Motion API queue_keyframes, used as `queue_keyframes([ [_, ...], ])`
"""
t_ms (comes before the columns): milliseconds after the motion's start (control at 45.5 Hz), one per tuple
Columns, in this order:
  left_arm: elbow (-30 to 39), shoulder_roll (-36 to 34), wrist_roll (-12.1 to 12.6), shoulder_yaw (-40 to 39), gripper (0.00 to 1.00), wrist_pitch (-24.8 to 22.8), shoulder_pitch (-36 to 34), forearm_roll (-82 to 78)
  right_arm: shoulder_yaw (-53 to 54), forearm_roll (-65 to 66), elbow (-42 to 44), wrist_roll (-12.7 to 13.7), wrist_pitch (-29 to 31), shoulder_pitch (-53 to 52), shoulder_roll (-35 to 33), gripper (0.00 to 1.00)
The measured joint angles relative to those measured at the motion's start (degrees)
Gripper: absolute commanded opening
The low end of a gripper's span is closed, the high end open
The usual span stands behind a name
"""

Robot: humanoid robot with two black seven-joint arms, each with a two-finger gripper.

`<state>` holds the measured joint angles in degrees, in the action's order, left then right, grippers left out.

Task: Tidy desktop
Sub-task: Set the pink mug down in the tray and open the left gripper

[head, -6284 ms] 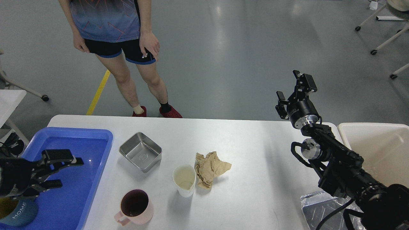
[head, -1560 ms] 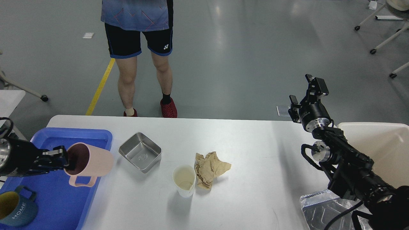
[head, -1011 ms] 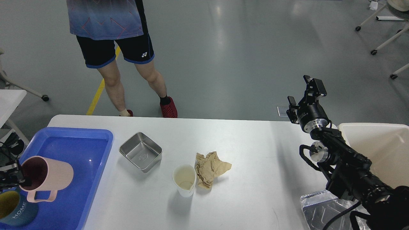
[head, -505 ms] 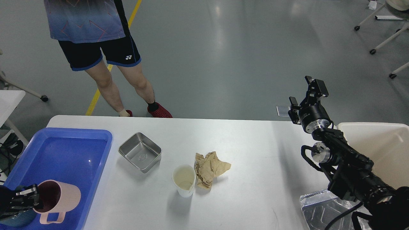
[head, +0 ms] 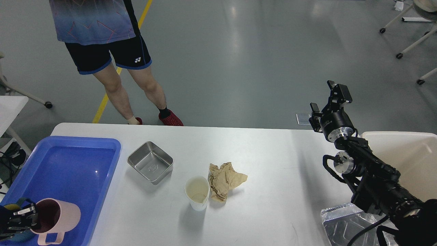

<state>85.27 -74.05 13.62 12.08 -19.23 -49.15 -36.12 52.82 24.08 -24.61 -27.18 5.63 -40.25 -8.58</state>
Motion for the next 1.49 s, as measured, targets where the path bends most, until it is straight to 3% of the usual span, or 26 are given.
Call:
queue_keyframes([
  [461, -1.98, 3.59, -0.18, -0.11, 0.11, 1.31, 1.61, 0.27, 0.00, 0.00, 0.00, -0.07, 0.00, 0.70, -0.21, 1.00],
  [615, -2.54, 3.74, -0.15, -0.11, 0.25, 2.52, 3.19, 0.49, 0.00, 0.00, 0.00, -0.07, 0.00, 0.70, -0.21, 1.00],
  [813, -3.41, 4.21, -0.15, -0.30, 0.31, 2.78, 3.69, 0.86, -0.07, 0.00, 0.01, -0.07, 0.00, 0.70, -0.06, 1.00],
  [967, -3.45, 4.25, -0.13, -0.51, 0.43, 2.56, 3.39, 0.87, -0.09, 0.00, 0.06, -0.07, 0.00, 0.70, -0.05, 1.00],
  [1165, -3.33, 3.33, -1.17, -4.80, 0.83, 1.88, 2.77, 0.90, -0.09, 0.00, 0.01, -0.07, -0.04, 0.62, 0.05, 1.00],
  [1340, -0.97, 0.39, -3.74, -11.37, 0.95, -0.95, 2.97, 1.05, -0.09, 0.00, -0.01, -0.07, -0.13, 0.62, 0.59, 1.00],
  [1494, 2.82, -4.18, -5.90, -15.94, 0.96, -4.78, 2.28, 1.06, -0.09, 0.00, -0.01, -0.07, -0.18, 0.61, 0.69, 1.00],
])
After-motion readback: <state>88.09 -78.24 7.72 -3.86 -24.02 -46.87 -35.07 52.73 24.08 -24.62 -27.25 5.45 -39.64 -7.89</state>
